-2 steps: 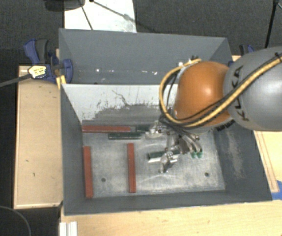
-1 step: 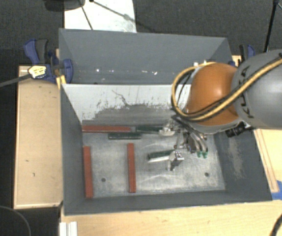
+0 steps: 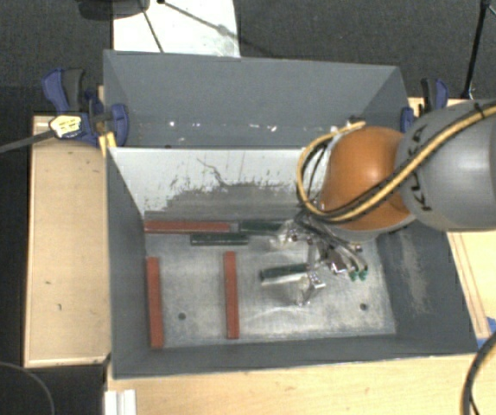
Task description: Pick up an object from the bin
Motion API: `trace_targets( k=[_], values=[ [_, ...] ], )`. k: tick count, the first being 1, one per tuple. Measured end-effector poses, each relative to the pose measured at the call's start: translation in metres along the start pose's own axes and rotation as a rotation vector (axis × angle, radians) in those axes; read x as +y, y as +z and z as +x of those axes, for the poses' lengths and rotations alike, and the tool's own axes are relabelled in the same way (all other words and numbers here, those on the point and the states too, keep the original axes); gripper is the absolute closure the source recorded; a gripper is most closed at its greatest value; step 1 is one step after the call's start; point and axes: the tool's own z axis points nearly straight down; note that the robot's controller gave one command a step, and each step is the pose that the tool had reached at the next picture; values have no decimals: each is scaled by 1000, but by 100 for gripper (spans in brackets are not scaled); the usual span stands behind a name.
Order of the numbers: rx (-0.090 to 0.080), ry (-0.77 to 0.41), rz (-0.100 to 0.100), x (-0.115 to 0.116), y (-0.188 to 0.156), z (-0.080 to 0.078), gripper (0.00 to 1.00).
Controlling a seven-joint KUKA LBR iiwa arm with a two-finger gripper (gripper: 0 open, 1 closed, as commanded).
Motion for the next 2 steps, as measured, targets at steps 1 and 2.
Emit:
trace_targets(
  k=[1, 2],
  values=[
    [-16, 299, 1, 7, 14, 17, 100],
    [-16, 298, 1, 7, 14, 17, 100]
  ],
)
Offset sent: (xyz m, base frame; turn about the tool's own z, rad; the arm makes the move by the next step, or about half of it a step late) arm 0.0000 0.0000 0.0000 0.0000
